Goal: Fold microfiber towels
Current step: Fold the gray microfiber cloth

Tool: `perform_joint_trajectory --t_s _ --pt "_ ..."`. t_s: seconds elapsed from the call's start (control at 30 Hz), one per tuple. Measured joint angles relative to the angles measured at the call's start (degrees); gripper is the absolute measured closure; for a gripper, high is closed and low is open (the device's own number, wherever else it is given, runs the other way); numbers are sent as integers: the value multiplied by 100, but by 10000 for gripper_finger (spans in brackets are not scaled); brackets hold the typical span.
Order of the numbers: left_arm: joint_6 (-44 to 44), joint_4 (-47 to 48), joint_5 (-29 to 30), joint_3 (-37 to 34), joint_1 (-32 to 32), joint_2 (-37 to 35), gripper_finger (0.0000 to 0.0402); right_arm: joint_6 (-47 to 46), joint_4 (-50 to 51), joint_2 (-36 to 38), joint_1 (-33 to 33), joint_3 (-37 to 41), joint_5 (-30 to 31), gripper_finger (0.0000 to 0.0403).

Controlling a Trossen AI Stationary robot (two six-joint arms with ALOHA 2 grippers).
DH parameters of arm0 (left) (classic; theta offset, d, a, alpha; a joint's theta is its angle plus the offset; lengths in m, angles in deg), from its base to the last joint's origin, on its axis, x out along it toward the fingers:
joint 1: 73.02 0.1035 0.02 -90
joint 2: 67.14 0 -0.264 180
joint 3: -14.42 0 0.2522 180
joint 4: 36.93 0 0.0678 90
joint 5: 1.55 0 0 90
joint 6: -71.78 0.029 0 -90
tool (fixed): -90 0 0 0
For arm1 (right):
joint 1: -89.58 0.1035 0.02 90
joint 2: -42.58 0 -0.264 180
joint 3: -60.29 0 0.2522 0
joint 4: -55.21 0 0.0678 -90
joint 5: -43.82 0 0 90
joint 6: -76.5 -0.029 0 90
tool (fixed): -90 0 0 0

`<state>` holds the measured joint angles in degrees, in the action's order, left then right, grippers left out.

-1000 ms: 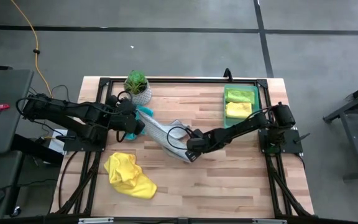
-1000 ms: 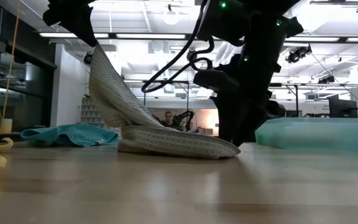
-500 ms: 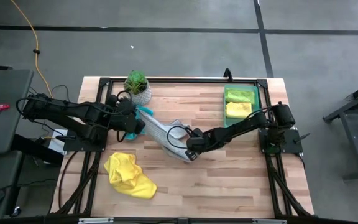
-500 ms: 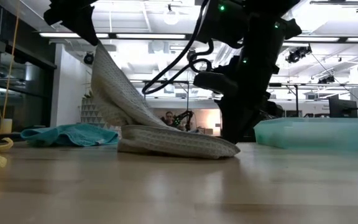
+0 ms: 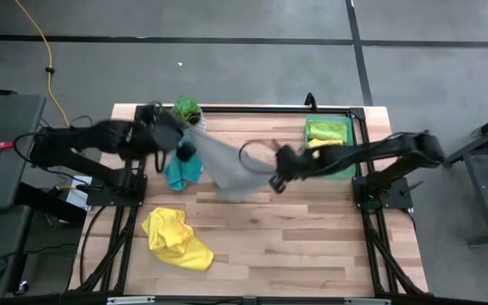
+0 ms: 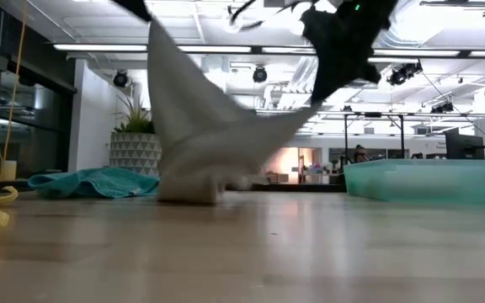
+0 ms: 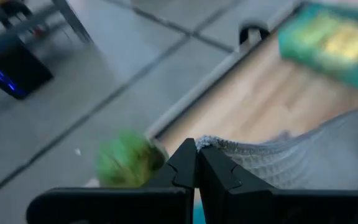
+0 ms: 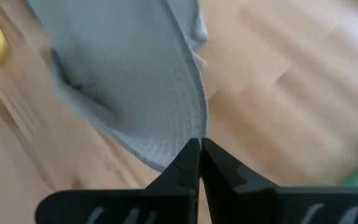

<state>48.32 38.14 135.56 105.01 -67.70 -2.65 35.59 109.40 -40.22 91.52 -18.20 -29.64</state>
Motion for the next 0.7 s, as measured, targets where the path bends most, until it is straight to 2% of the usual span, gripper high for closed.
perform_joint_trajectory --t_s 0.2,0.33,0.47,0.57,0.7 --pt "1338 -839 -347 1063 1088 -9 401 1096 55 1207 -895 -2 71 403" --pt "1691 -1489 -932 1405 1649 37 401 1642 61 1762 -1468 -99 -345 403" --pt "1747 -1972 -1372 1572 1911 202 401 2064 59 1971 -1837 -478 -635 403" --pt "2219 -2206 -1562 1589 1979 401 401 2409 114 1912 -2036 -846 -686 403" --pt "2757 -1783 -1798 1589 1926 716 401 2643 129 1794 -2098 -1141 -894 403"
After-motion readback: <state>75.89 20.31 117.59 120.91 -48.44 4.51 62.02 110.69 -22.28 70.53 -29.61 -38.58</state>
